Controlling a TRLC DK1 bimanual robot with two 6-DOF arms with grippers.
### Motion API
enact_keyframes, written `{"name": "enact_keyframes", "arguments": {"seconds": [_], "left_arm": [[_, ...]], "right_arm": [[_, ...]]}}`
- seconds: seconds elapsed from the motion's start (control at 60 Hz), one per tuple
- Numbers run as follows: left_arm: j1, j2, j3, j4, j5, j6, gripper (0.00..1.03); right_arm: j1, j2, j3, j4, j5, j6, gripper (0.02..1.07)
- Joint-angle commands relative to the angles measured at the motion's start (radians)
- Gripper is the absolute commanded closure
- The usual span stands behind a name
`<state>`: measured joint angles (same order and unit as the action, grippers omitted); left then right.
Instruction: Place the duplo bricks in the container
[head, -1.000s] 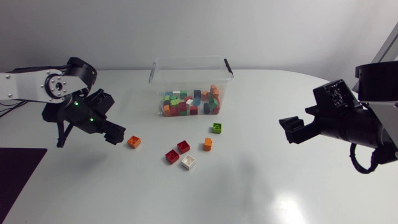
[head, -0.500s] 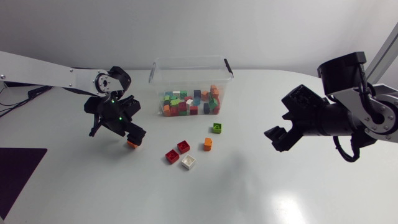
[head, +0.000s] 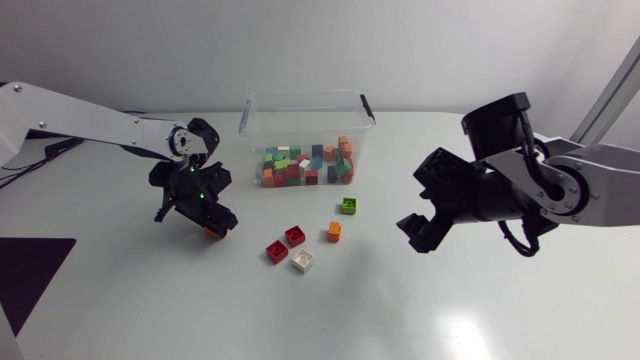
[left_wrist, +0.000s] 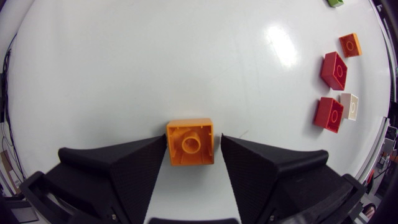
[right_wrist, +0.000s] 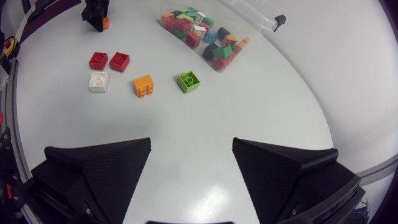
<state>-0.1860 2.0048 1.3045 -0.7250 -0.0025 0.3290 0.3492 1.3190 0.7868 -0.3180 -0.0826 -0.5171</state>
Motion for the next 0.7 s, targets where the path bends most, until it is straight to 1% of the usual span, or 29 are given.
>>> {"name": "enact_keyframes", "arguments": {"seconds": [0.0,0.017,0.067,0.083,0.133,0.15,0.217,0.233,0.333,0.483,0.683], "left_arm": [[-0.007,0.037,0.029,-0.014,-0.002,-0.028,0.58],[-0.007,0.041,0.032,-0.014,-0.002,-0.03,0.63],[-0.007,0.046,0.036,-0.014,-0.002,-0.031,0.66],[-0.006,0.046,0.038,-0.014,-0.001,-0.038,0.69],[-0.007,0.046,0.038,-0.014,-0.001,-0.036,0.7],[-0.007,0.046,0.038,-0.013,0.001,-0.033,0.73],[-0.006,0.045,0.033,-0.007,0.001,-0.025,0.74],[-0.004,0.045,0.033,-0.005,0.001,-0.025,0.77],[0.011,0.028,0.036,-0.002,0.007,-0.015,0.77],[0.028,-0.04,0.029,-0.024,0.056,0.016,0.77],[0.039,-0.166,0.03,-0.042,0.102,0.044,0.77]], "right_arm": [[0.024,0.048,0.026,0.022,-0.013,-0.037,0.12],[0.025,0.057,0.029,0.027,-0.017,-0.038,0.12],[0.031,0.075,0.04,0.025,-0.034,-0.043,0.12],[0.037,0.091,0.049,0.023,-0.049,-0.046,0.12],[0.048,0.121,0.071,0.02,-0.074,-0.049,0.13],[0.05,0.129,0.075,0.019,-0.08,-0.052,0.13],[0.068,0.164,0.101,0.01,-0.109,-0.072,0.13],[0.074,0.177,0.109,0.01,-0.115,-0.083,0.13],[0.093,0.255,0.172,-0.015,-0.14,-0.115,0.13],[0.109,0.362,0.259,-0.05,-0.181,-0.152,0.13],[0.129,0.488,0.342,-0.075,-0.192,-0.182,0.13]]}}
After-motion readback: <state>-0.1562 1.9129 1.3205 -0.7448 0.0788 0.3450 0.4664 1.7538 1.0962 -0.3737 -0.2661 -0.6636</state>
